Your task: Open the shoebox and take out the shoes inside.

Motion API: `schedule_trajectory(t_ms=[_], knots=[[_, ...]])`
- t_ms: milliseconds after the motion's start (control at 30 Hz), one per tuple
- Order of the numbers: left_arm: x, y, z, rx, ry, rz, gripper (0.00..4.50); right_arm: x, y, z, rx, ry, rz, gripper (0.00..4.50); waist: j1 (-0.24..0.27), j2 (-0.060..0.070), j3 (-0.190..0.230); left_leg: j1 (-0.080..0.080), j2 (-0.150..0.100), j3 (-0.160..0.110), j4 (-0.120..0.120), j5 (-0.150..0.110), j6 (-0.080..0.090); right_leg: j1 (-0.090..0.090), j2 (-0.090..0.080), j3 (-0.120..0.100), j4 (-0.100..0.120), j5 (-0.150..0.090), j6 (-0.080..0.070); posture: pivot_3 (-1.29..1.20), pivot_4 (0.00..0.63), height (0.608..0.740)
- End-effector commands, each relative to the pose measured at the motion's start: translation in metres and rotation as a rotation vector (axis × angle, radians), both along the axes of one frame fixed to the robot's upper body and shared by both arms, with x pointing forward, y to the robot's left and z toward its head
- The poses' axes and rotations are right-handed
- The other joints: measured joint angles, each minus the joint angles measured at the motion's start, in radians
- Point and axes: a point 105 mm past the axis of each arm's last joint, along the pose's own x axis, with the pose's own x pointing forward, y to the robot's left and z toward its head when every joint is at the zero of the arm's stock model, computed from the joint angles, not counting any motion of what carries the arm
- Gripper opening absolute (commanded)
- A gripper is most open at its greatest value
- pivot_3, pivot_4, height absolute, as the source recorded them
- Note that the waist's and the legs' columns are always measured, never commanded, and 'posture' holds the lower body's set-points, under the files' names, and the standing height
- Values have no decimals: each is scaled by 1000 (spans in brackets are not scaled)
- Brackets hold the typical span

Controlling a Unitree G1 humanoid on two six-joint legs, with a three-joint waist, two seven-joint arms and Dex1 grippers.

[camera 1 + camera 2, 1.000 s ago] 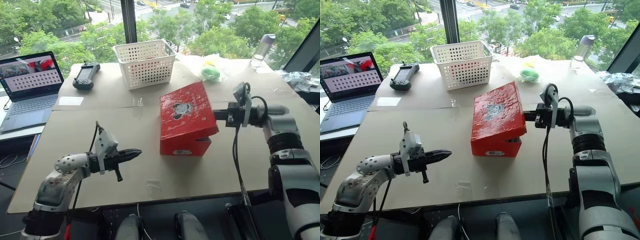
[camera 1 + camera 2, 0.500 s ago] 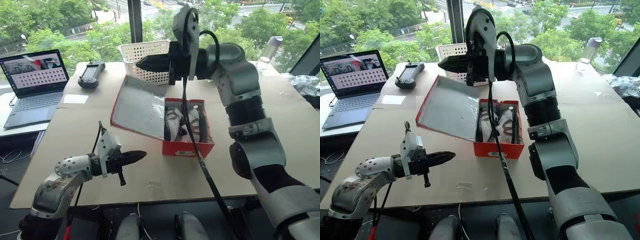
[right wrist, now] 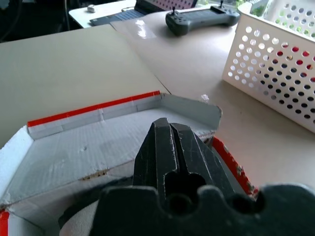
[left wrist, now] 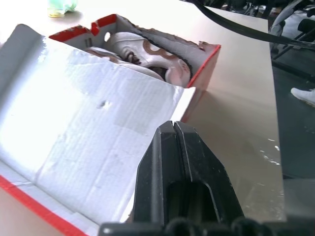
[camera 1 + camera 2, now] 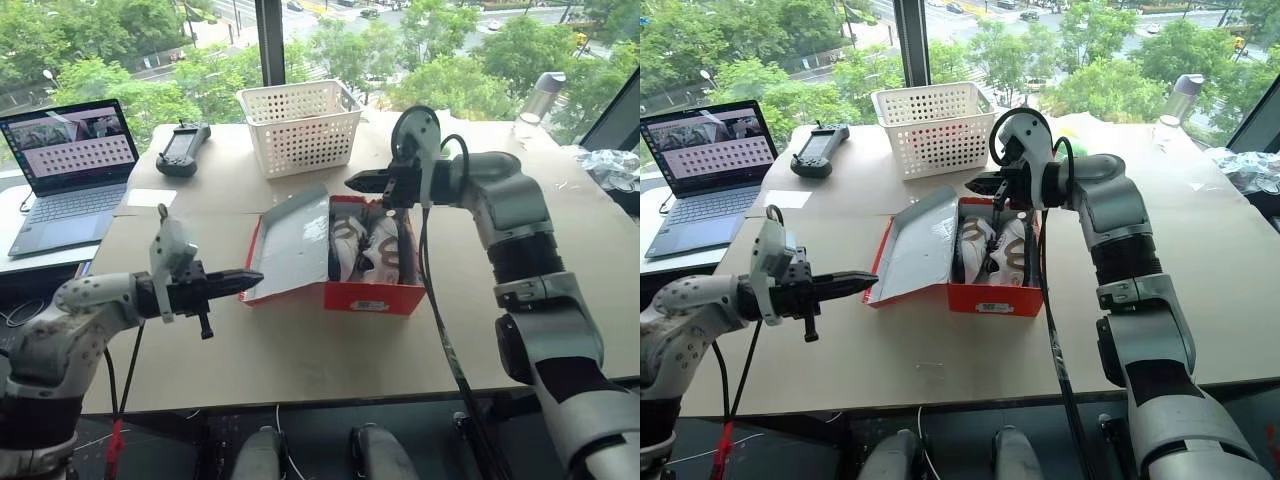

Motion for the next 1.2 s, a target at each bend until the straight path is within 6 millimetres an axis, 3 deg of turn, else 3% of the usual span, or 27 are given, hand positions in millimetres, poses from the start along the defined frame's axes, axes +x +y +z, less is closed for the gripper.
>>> schedule_trajectory(t_ms=[33, 100, 133, 167, 267, 333, 533, 633, 967, 1200], knots=[[27, 8, 0, 55, -31, -26, 20, -3, -9, -3, -72, 15, -38, 45, -3, 0, 0, 0, 0, 0, 0, 0, 0, 0, 0, 0, 0, 0, 0, 0, 150, 733], [39, 3, 0, 64, -39, -58, 20, -1, -20, -12, -112, 43, -101, 45, -5, 0, 0, 0, 0, 1, 0, 0, 0, 0, 0, 0, 0, 2, 4, 0, 150, 733], [42, 0, 1, 64, -40, -74, 0, 1, -25, -15, -127, 48, -127, 571, -3, 0, 0, -1, 0, 1, 0, 0, 0, 0, 0, 0, 0, 3, 5, 0, 150, 733], [45, -1, 0, 66, -42, -86, 0, 1, -28, -16, -136, 51, -143, 681, -3, 0, 0, -1, -1, 1, 0, 0, 0, 0, 0, 0, 0, 3, 6, 0, 150, 733], [48, -12, 0, 64, -44, -144, 0, 0, -39, -23, -133, 127, -201, 1638, -3, 0, 0, -3, 0, 1, 0, 0, 0, -1, 0, 0, 0, 2, 6, 0, 150, 733], [49, -16, -1, 64, -46, -165, 0, -5, -40, -21, -135, 134, -200, 2493, -2, 0, 0, -4, 0, 0, 0, 0, 0, -2, 0, 0, 0, 2, 6, 0, 150, 733], [51, -21, -6, 67, -46, -193, 0, -18, -43, -24, -234, 151, -226, 4428, -2, 0, 0, -4, 0, -1, 0, 0, 0, -2, 0, 0, 1, 2, 6, 0, 150, 733], [52, -23, -7, 66, -50, -198, 0, -20, -43, -31, -223, 214, -250, 4474, -2, 0, 0, -4, 0, -1, 0, 0, 0, -2, 0, 0, 1, 2, 6, 0, 150, 733], [53, -29, -10, 63, -66, -196, 0, 2, -45, -47, -175, 334, -358, 4474, -3, 0, 0, -4, 0, -1, 2, 0, 0, -2, 0, 1, 2, 2, 6, 0, 150, 733], [54, -28, -10, 55, -72, -181, 0, 4, -41, -73, -183, 444, -377, 4474, -11, 0, 0, -3, 0, -1, 2, 0, 0, -1, 0, 1, 2, 2, 7, 0, 150, 733]])
